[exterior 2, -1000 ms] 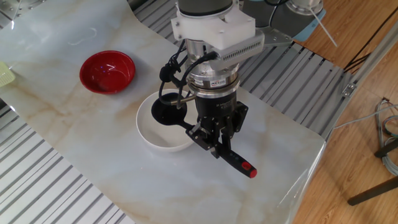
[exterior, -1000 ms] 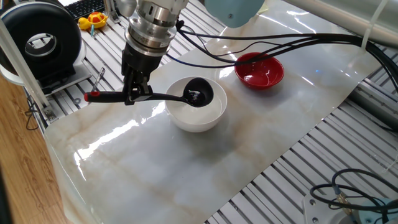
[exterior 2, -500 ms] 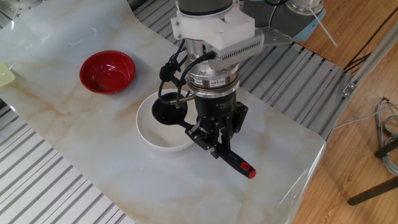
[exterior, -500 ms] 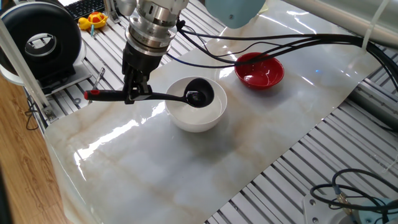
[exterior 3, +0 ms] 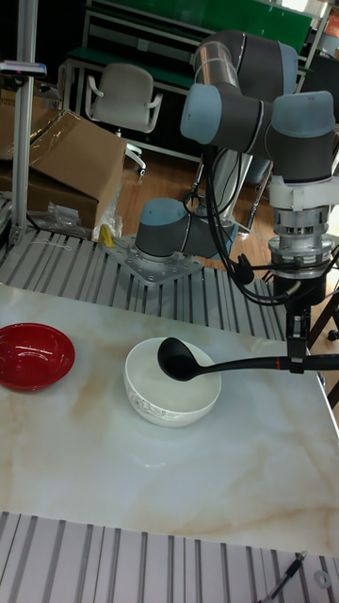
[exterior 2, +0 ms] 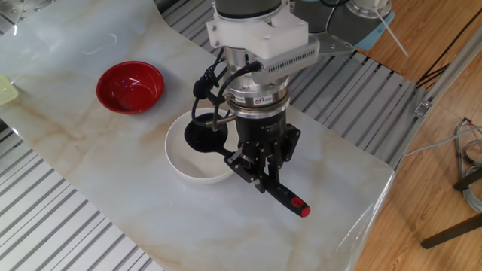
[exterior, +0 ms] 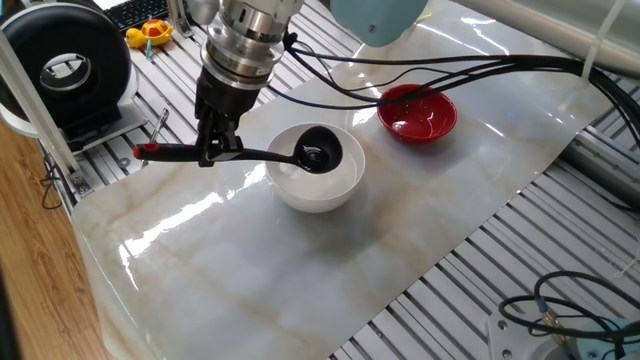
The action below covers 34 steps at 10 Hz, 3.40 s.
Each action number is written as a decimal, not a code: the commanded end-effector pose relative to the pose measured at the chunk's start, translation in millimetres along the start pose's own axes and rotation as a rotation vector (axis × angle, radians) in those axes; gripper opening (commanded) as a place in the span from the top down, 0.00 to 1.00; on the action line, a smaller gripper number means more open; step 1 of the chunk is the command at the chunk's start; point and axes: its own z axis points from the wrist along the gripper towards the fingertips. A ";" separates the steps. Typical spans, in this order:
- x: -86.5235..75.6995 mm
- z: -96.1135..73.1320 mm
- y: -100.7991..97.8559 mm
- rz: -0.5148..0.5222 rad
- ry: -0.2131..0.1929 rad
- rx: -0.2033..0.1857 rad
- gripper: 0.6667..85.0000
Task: Scoop water with a large spoon from one bowl to another
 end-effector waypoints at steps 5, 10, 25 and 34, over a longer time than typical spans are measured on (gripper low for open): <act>7.5 -8.8 -1.7 -0.004 -0.014 -0.009 0.99; 10.8 -9.3 -3.4 0.011 -0.016 -0.002 0.99; 21.7 -17.9 -7.2 0.020 -0.047 0.005 0.99; 47.4 -31.3 -3.4 0.012 -0.001 -0.006 0.99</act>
